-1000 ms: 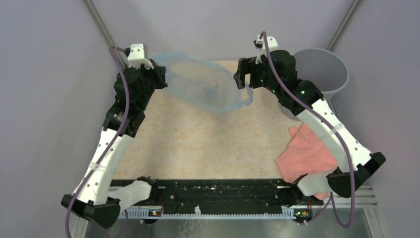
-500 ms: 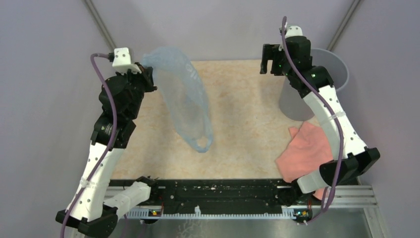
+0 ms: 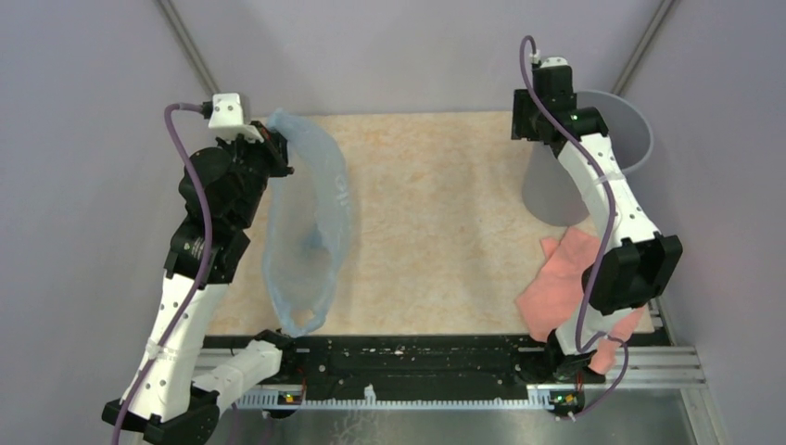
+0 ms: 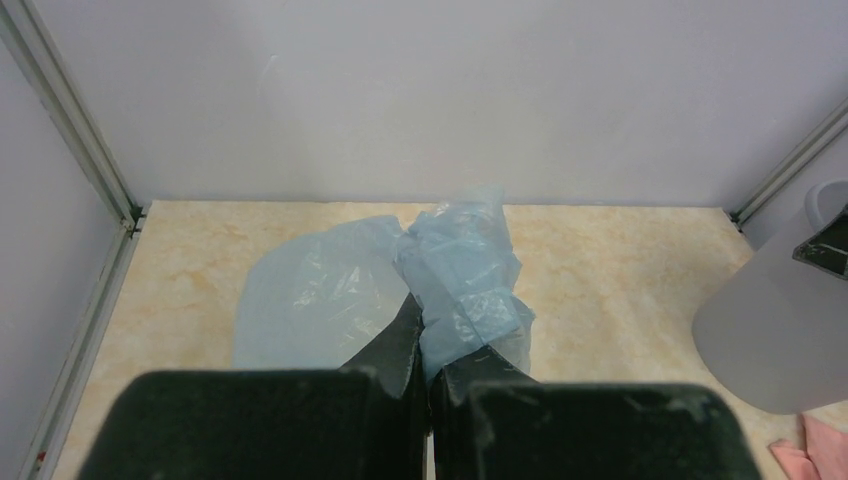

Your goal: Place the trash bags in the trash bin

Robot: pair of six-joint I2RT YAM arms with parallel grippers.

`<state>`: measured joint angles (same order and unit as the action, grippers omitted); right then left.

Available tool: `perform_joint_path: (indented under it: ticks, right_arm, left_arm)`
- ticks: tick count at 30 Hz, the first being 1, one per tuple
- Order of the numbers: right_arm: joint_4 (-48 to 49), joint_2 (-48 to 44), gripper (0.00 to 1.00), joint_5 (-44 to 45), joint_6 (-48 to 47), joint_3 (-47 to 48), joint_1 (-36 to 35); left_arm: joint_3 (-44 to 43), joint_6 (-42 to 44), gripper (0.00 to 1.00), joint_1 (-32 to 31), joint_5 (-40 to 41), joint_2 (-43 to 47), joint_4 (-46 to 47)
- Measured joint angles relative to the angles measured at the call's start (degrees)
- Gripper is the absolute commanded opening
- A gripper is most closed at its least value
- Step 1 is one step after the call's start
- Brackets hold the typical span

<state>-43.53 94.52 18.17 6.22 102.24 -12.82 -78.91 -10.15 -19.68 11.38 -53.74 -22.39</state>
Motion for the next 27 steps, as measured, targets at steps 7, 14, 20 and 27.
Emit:
perform_joint_path:
  ticks: [7, 14, 20, 27]
  right_arm:
    - [-1.99, 2.86, 0.32, 0.22, -1.81, 0.24, 0.63]
    - [-3.06, 2.86, 0.03, -3.26, -2.01, 0.33, 0.57]
    - [-3.56, 2.62, 0.00, -3.85, -2.03, 0.33, -2.49]
    - [-4.35, 1.22, 0.00, -8.70, -0.02, 0.26, -12.26]
  left_arm:
    - [0.00, -0.20, 0.00, -0.33, -0.63, 0.00, -0.44]
    - [-0.02, -0.20, 0.00, -0.74, -1.29, 0.00, -0.44]
    - [-0.02, -0.24, 0.00, -0.90, -1.53, 0.00, -0.46]
    - [-0.09, -0.87, 0.00, -0.90, -2.58, 0.00, -0.48]
